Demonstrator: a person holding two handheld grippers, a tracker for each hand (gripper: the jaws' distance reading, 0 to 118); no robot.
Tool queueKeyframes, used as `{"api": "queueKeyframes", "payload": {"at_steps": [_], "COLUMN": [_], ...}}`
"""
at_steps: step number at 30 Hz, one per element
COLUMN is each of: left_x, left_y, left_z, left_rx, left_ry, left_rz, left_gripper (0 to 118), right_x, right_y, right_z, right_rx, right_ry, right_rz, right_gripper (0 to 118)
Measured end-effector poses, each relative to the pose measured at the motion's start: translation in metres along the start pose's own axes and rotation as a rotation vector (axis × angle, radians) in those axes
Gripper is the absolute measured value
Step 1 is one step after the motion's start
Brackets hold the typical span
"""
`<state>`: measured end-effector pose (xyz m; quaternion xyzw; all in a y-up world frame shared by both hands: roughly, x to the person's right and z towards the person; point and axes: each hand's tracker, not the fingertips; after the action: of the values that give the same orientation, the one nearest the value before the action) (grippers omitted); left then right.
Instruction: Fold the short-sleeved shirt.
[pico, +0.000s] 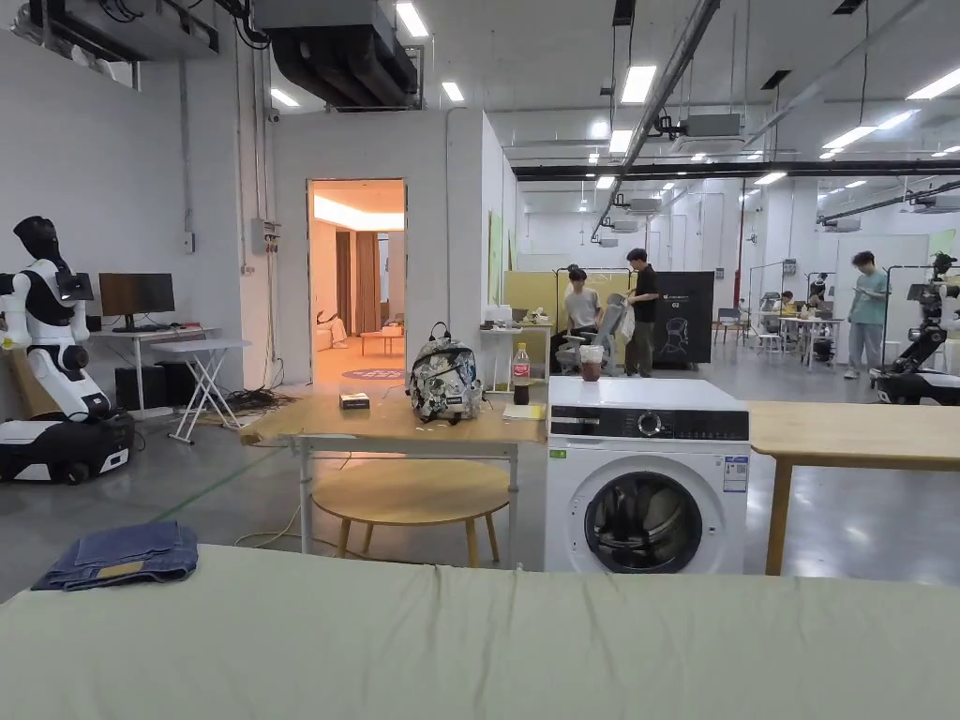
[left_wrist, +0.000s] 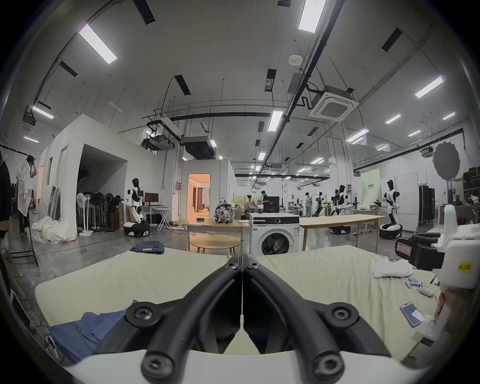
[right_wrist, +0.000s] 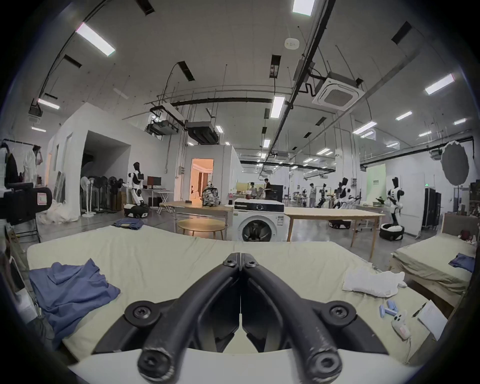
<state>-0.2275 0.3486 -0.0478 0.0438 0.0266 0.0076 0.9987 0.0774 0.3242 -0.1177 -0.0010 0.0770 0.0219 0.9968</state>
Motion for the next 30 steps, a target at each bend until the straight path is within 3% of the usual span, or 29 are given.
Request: {"api": "queueKeyframes", "payload": {"at_steps": [13,30], "left_x": [-0.004,-0.019], "left_y": [0.002,-0.001], "left_z": [0.001,0.005], "left_rx": [0.001,-0.017], "left_ry": [0.024,0.067], "left_rz": [-0.001,0.006], "left_gripper": [0,0], "right_x": [-0.004,-0.02], "right_y": [0.001,0.0], "right_z": [0.0,-0.01], "right_rx": [0.004,-0.002], "right_ry": [-0.026,0.026], "right_rz": [0.008,0.007], "right_gripper": [0,0]}}
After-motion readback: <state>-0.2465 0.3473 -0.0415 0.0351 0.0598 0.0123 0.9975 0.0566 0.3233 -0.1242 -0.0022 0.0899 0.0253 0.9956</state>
